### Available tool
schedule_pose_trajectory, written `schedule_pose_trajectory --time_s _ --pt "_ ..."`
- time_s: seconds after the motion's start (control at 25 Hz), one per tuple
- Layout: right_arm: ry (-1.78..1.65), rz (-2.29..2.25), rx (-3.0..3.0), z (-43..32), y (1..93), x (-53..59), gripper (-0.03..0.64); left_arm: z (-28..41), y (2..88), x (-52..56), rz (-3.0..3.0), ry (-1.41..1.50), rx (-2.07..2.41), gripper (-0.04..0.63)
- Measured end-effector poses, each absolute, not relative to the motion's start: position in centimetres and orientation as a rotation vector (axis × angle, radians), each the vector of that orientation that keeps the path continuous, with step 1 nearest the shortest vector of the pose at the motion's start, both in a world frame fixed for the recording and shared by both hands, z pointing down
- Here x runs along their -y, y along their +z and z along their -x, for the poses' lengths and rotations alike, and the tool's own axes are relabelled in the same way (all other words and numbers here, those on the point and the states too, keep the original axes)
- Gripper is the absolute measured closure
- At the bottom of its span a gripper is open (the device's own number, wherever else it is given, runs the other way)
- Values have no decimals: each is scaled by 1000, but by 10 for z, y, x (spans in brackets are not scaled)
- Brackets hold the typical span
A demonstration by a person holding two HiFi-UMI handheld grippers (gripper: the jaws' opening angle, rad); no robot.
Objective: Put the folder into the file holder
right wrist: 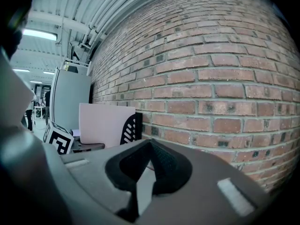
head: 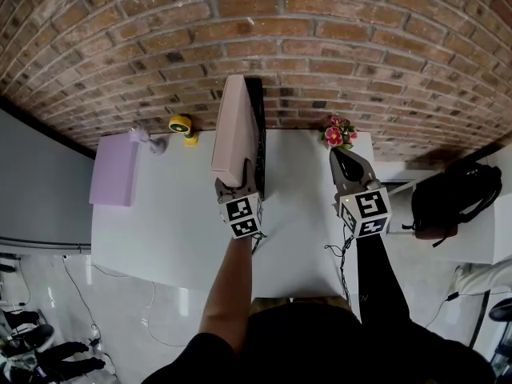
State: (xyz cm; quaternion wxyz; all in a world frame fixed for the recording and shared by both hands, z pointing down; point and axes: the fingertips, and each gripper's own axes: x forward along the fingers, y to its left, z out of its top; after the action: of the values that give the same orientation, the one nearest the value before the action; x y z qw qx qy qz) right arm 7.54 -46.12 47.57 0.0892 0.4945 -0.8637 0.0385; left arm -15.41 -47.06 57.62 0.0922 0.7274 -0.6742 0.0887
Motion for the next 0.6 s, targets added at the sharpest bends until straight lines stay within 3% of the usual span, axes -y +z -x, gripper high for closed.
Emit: schedule_pose_trajectory --time_s 0.6 --pt "124 -1456 2580 -65 479 461 615 152 592 469 -2218 291 1932 442"
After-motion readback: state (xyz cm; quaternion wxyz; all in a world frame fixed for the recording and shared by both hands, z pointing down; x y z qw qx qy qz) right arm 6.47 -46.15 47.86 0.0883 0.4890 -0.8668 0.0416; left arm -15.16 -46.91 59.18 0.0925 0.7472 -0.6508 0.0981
